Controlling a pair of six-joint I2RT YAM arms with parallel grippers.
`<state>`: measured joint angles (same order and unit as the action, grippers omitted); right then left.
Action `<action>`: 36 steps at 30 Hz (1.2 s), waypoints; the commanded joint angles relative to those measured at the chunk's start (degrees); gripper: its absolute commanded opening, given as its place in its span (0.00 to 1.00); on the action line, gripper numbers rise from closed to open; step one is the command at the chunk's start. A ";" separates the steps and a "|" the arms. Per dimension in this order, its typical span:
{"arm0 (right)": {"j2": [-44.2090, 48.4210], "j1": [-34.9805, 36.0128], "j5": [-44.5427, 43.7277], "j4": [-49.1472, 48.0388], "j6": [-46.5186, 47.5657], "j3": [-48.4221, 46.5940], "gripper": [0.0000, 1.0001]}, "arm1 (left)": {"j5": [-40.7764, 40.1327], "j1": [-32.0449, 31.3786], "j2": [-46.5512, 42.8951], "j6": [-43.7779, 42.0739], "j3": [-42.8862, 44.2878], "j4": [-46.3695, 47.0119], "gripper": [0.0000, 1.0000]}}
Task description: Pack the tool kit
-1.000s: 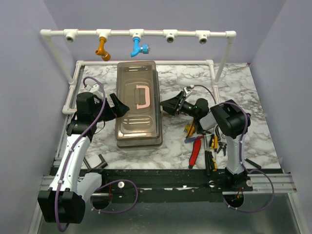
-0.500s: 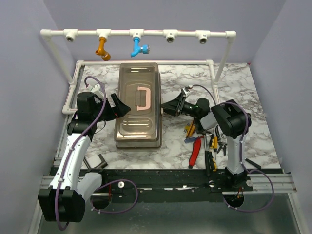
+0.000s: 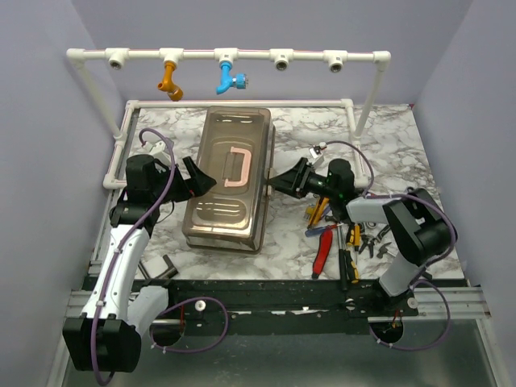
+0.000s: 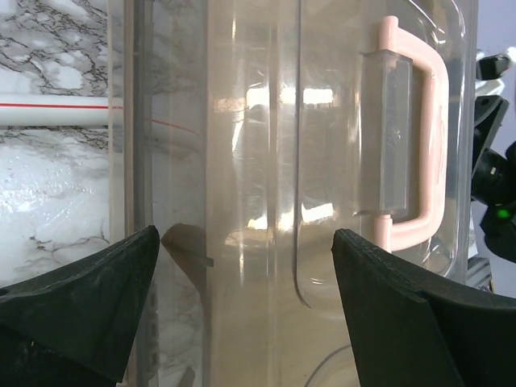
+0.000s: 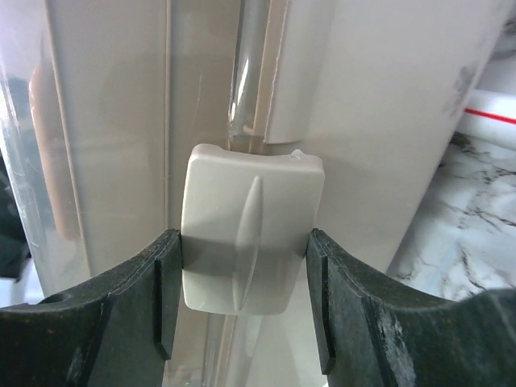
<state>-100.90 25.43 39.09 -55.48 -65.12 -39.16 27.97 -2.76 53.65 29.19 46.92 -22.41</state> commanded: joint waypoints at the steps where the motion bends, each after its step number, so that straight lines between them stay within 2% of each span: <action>1: 7.04 1.87 -11.33 17.51 14.39 -1.92 0.24 | 1.34 -0.23 -0.81 -1.24 -0.59 -0.94 0.90; 8: 10.92 1.99 -18.22 28.66 17.30 -2.95 0.22 | 1.24 -0.23 -1.21 -1.06 -1.29 -0.80 0.90; 9: 11.22 1.99 -18.49 29.53 17.69 -2.94 0.26 | 1.29 -0.33 -1.18 -0.98 -1.23 -0.82 0.90; 12: 12.47 1.97 -19.13 30.42 18.27 -2.42 0.75 | 1.22 -0.30 -1.26 -1.15 -1.13 -0.95 0.90; 16: 16.74 1.88 -22.81 32.72 19.26 -1.07 0.84 | -0.04 -0.32 -1.87 -2.30 -0.09 -2.64 0.90; 20: 19.90 1.90 -23.19 34.91 21.10 -0.89 0.87 | -3.38 -0.66 -4.62 -3.86 0.76 -5.10 0.94; 24: 20.75 1.90 -25.28 42.24 23.85 -4.52 0.87 | -6.24 -0.99 -9.59 -4.22 0.46 -5.97 0.94; 28: 21.77 2.59 -27.39 49.42 25.40 -9.98 0.80 | -9.40 -2.25 -12.71 -5.25 2.52 -7.75 0.94; 31: 21.79 4.48 -28.61 54.42 25.56 -14.48 0.80 | -10.76 -3.60 -12.22 -5.72 4.62 -8.92 0.94; 34: 21.89 8.67 -32.37 58.43 25.60 -18.46 0.80 | -13.89 -7.28 -9.83 -5.27 7.20 -9.97 0.93; 36: 21.76 10.92 -36.74 61.38 25.65 -20.86 0.80 | -20.14 -12.17 -7.75 -5.49 10.45 -11.64 0.91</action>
<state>-80.77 32.01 10.26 -2.87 -40.77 -55.20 18.15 -8.21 42.59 24.62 51.99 -30.33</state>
